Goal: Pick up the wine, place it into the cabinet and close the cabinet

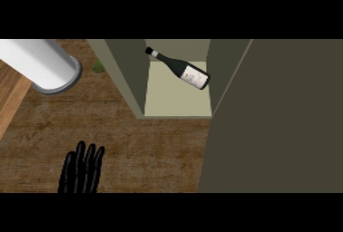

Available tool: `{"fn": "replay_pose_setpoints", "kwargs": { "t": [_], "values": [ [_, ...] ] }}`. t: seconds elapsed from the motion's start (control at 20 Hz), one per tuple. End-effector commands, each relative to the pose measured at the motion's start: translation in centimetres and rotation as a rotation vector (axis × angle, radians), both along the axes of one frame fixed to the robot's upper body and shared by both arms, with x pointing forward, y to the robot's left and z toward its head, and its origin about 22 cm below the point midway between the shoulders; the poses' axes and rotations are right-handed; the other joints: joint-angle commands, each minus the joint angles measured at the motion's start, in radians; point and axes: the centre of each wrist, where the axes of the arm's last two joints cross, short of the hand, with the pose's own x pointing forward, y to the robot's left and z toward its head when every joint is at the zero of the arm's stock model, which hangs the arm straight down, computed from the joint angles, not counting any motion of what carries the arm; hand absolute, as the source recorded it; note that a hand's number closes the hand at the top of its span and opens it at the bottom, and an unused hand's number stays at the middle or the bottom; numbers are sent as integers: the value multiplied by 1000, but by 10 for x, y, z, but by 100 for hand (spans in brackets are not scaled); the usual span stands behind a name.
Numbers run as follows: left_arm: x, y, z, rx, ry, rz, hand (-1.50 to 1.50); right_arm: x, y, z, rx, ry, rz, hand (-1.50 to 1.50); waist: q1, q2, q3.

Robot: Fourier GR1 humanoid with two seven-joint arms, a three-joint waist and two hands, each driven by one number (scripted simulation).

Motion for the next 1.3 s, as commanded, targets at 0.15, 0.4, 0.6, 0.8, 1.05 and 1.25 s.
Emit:
{"fn": "replay_pose_setpoints", "kwargs": {
  "t": [0.15,0.4,0.6,0.8,1.05,1.25],
  "values": [
    [-5,35,14,3,-26,31,-150,-40,3,14,106,68,146,150,1,-1,0],
    [1,65,25,4,-27,67,-150,-47,27,14,32,35,304,150,6,-4,-1],
    [-6,82,13,-3,-38,85,-150,-62,39,19,46,35,369,150,4,-6,-2],
    [-4,108,35,24,-41,90,-150,-62,59,20,64,24,387,150,6,-7,-2],
    [-8,123,24,37,-8,76,-150,-60,91,14,94,42,388,150,9,-5,-1],
    [8,141,39,27,-22,78,-150,-73,106,17,101,51,389,150,3,-7,-3]
  ]
}}
